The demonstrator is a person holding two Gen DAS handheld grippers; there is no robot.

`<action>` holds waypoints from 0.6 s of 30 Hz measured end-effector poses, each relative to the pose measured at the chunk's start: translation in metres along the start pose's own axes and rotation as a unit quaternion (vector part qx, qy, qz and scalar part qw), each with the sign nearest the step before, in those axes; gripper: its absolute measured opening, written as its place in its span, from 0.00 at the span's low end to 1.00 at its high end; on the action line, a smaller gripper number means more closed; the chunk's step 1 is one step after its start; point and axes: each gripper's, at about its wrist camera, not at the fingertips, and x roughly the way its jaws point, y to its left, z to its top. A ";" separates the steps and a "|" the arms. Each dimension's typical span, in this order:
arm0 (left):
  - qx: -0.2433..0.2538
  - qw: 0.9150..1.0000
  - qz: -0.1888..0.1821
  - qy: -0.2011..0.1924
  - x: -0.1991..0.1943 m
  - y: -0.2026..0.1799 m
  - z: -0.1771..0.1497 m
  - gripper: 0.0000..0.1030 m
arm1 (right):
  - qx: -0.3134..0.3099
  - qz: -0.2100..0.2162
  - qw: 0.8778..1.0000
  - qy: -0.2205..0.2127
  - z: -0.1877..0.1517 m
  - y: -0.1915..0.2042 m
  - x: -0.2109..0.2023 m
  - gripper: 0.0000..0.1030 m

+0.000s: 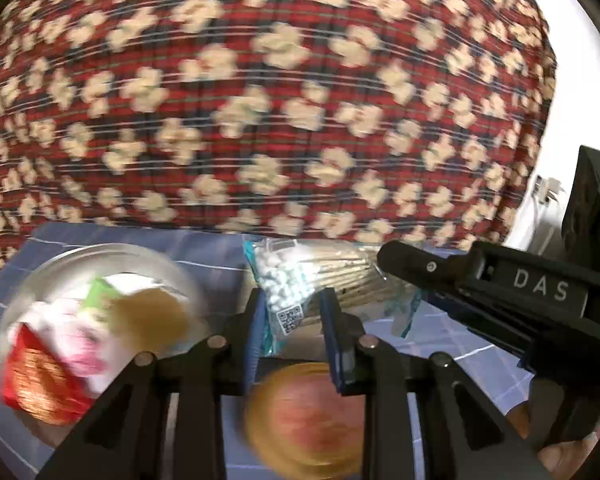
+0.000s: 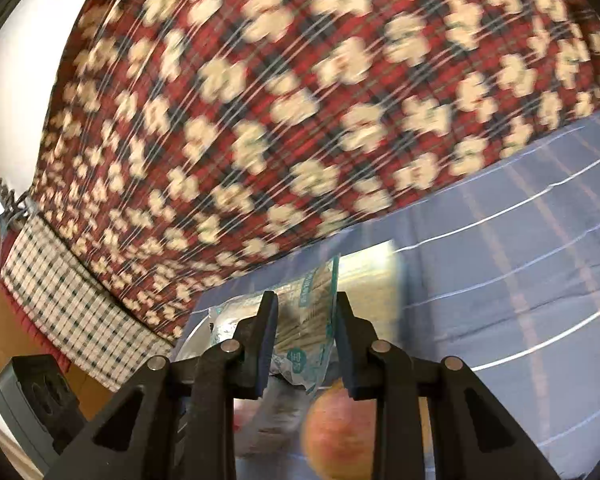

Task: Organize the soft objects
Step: 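Carry the cotton swab pack over the tin with both grippers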

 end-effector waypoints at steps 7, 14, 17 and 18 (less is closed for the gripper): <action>-0.029 0.998 0.061 -0.008 -0.008 0.092 -0.004 0.25 | -0.005 0.046 0.998 0.041 -0.031 0.066 0.071 0.29; -0.064 0.992 0.108 -0.006 -0.002 0.167 0.001 0.25 | -0.026 0.061 0.995 0.071 -0.052 0.120 0.132 0.29; -0.072 0.991 0.116 0.002 0.006 0.188 0.004 0.25 | -0.029 0.059 0.995 0.080 -0.056 0.129 0.151 0.28; -0.071 0.990 0.120 0.006 0.010 0.192 0.004 0.25 | -0.028 0.059 0.994 0.083 -0.057 0.130 0.156 0.28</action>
